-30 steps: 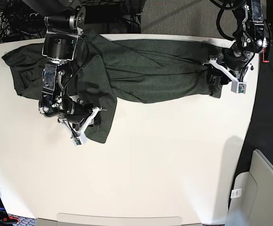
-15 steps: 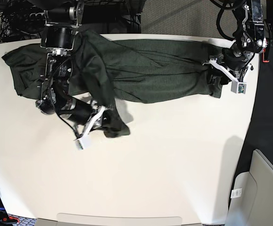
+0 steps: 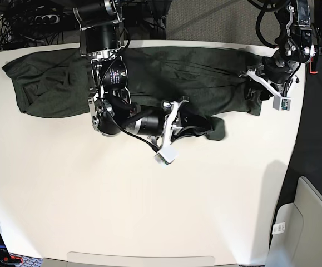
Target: Fold the T-shirt properly
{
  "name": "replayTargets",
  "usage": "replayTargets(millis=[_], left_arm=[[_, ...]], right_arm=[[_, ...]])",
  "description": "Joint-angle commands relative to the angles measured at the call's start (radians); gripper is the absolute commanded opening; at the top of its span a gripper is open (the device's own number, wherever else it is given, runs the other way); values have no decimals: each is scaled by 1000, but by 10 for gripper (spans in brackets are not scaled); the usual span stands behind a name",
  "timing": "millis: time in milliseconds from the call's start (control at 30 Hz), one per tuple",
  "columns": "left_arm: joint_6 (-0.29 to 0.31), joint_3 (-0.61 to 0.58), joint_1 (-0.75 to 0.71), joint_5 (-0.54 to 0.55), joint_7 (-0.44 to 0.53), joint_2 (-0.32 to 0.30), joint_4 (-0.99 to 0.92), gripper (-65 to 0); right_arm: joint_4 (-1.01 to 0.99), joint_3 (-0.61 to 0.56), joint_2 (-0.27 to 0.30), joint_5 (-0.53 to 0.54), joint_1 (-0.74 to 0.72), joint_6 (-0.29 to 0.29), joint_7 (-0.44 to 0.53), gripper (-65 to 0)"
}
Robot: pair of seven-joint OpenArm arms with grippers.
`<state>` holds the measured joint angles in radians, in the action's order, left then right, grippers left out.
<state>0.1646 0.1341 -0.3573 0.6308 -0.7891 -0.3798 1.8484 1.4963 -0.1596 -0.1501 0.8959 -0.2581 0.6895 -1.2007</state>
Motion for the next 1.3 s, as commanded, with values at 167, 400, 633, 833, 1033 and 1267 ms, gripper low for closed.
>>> replayTargets(millis=[167, 400, 633, 833, 1033, 1267], left_arm=[[3, 12, 4, 2, 13, -12, 20, -357], [3, 12, 4, 2, 13, -12, 20, -357], [3, 37, 4, 2, 10, -14, 20, -354], [3, 92, 4, 2, 3, -12, 20, -318], [3, 151, -1, 2, 1, -12, 15, -278], [3, 152, -3, 2, 1, -12, -26, -277]], right_arm=[[-47, -88, -7, 25, -56, 9, 15, -644], [-132, -173, -7, 27, -128, 9, 17, -640], [-173, -174, -4, 29, -125, 9, 15, -415], [-156, -94, 57, 30, -120, 9, 15, -351], [-101, 15, 136, 32, -94, 9, 15, -351], [-50, 24, 185, 30, -40, 9, 15, -351]])
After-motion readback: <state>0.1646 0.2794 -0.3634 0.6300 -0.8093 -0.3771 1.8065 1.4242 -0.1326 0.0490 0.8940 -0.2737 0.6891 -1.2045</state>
